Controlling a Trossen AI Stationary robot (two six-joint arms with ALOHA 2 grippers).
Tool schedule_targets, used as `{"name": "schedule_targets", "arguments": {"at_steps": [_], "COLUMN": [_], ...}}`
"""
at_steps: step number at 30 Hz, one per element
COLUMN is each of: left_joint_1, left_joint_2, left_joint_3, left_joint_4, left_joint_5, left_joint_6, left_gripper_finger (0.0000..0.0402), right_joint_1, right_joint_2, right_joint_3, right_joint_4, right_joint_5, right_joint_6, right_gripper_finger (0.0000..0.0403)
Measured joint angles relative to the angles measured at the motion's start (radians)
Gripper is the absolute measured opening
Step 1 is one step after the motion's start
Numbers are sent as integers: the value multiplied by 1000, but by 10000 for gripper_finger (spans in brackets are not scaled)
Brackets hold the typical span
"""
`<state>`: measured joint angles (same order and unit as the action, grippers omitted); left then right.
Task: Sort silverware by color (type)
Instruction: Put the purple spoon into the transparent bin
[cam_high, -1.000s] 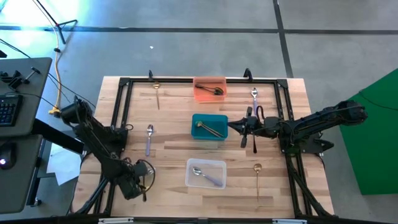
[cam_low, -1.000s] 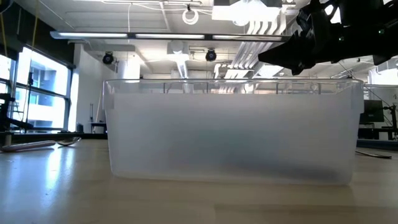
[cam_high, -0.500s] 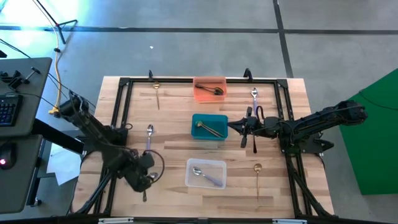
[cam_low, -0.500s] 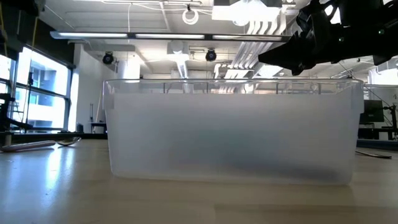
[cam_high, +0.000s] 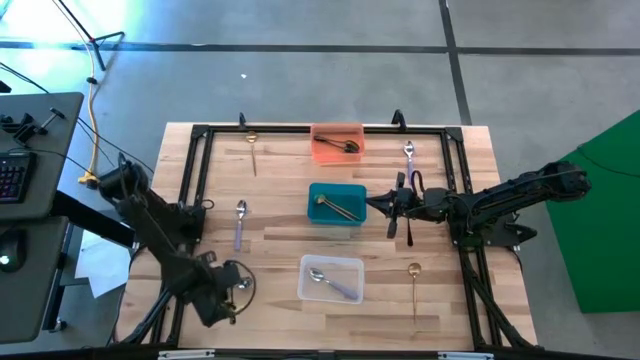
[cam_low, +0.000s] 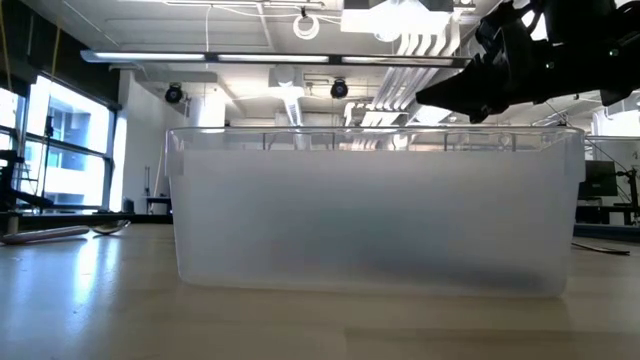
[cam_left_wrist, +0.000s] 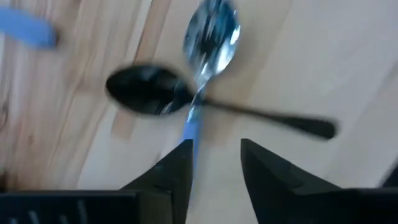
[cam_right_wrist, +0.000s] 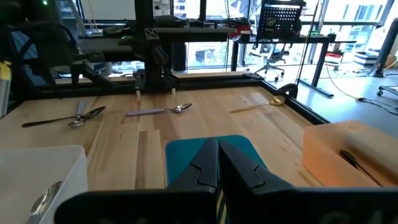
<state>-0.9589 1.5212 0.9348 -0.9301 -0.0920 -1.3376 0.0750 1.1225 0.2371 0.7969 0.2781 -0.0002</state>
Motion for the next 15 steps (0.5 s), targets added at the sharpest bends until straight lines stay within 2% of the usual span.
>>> {"name": "schedule_targets", "arguments": {"at_steps": [4,9,15], "left_joint_1": [-46,-36,-12], "left_joint_2": [4,4,3], "left_joint_3": [-58,-150,-207], "left_joint_4": [28,201,232], "left_joint_5": [-3,-19,-48], "left_joint_6": [-53,-50,-48], "left_gripper_finger": [134,135,135], "right_joint_1": [0,0,0], "right_joint_2": [0,0,0], "right_joint_3": [0,0,0], "right_joint_4": [-5,-6,-6], "right_joint_5": [0,0,0], "right_joint_6": [0,0,0], "right_gripper_finger": [0,0,0]}}
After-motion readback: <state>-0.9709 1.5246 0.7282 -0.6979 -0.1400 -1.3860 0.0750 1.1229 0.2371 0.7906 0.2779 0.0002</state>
